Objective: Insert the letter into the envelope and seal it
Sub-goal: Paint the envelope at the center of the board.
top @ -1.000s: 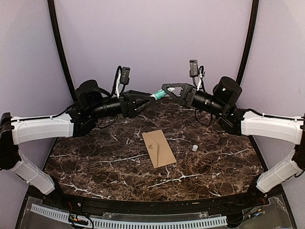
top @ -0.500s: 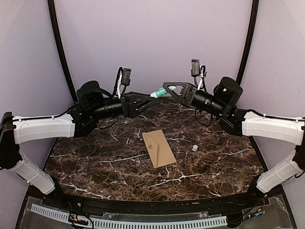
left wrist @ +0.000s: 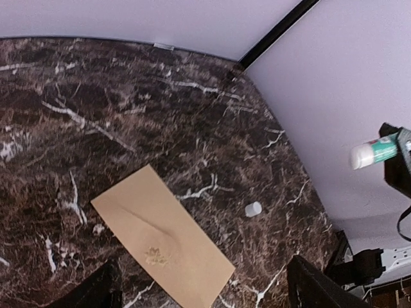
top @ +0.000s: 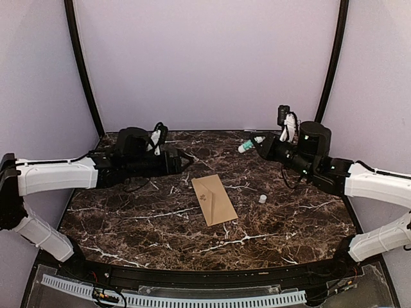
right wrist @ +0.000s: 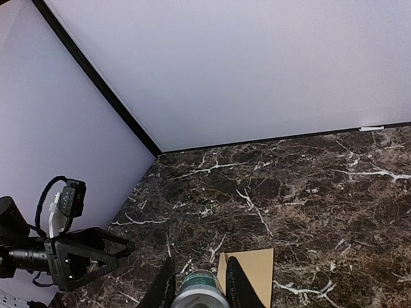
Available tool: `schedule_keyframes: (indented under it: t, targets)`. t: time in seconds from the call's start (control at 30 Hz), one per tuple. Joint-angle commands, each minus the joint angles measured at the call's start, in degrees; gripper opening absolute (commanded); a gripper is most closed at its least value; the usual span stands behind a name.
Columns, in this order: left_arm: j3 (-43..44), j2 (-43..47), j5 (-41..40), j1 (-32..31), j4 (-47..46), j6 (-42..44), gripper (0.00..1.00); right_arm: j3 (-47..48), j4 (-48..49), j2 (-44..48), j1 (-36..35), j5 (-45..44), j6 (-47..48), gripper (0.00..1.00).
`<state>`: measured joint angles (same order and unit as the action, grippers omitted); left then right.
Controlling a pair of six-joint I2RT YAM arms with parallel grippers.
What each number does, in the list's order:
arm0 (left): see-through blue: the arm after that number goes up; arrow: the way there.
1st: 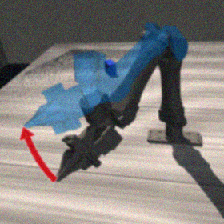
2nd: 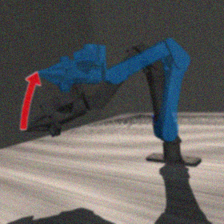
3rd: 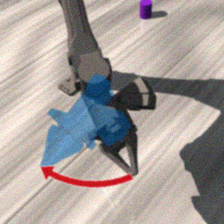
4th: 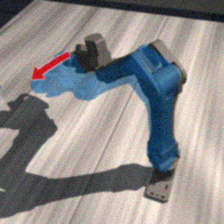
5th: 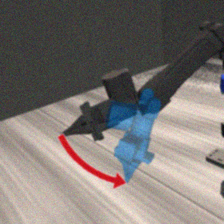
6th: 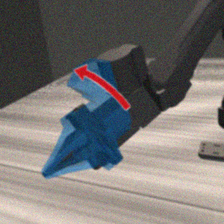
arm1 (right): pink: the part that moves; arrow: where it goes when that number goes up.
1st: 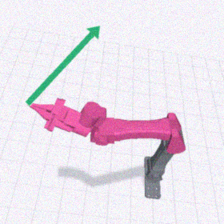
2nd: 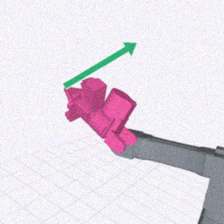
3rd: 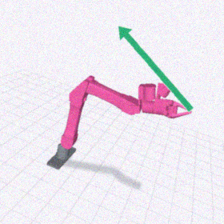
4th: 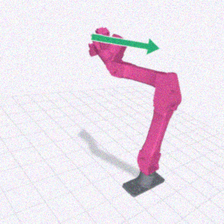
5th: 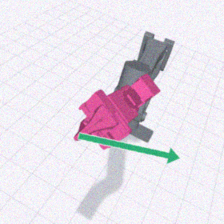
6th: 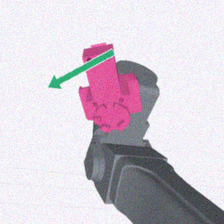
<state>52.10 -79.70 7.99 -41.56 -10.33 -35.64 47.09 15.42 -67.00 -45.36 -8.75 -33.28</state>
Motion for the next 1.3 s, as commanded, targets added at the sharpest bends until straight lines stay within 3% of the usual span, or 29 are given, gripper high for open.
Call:
schedule_keyframes:
  t: [0.0, 0.3, 0.47, 0.93, 1.03, 1.17, 1.27]
  targets:
    - [5.94, -8.64, -9.07, -5.58, 14.88, -4.20, 0.88, -1.01, -1.42, 0.02, 0.10, -5.45, 0.77, 0.00]
    - [17.43, -22.55, -11.46, -12.25, 24.70, -7.95, 0.99, -4.66, 2.02, 1.44, 0.10, -5.18, 1.73, 0.00]
    - [25.09, -29.85, -15.58, -14.52, 33.51, -6.75, 0.99, -6.52, 3.58, 2.97, 0.10, -4.39, 1.83, 0.00]
    - [30.91, -35.89, -21.47, -15.47, 41.28, -3.33, 0.99, -8.33, 5.65, 2.70, 0.16, -2.85, 0.98, 0.00]
    - [31.00, -35.56, -22.15, -15.40, 42.15, -2.97, 0.92, -8.17, 5.67, 2.10, 0.15, -2.72, 0.86, 0.00]
    - [29.62, -34.19, -22.82, -15.32, 42.00, -2.62, 0.72, -7.83, 5.51, 0.92, 0.07, -2.33, 0.69, 0.00]
    - [28.00, -32.84, -23.36, -15.23, 41.09, -2.57, 0.63, -7.65, 5.40, 0.12, 0.11, -2.07, 0.58, 0.00]
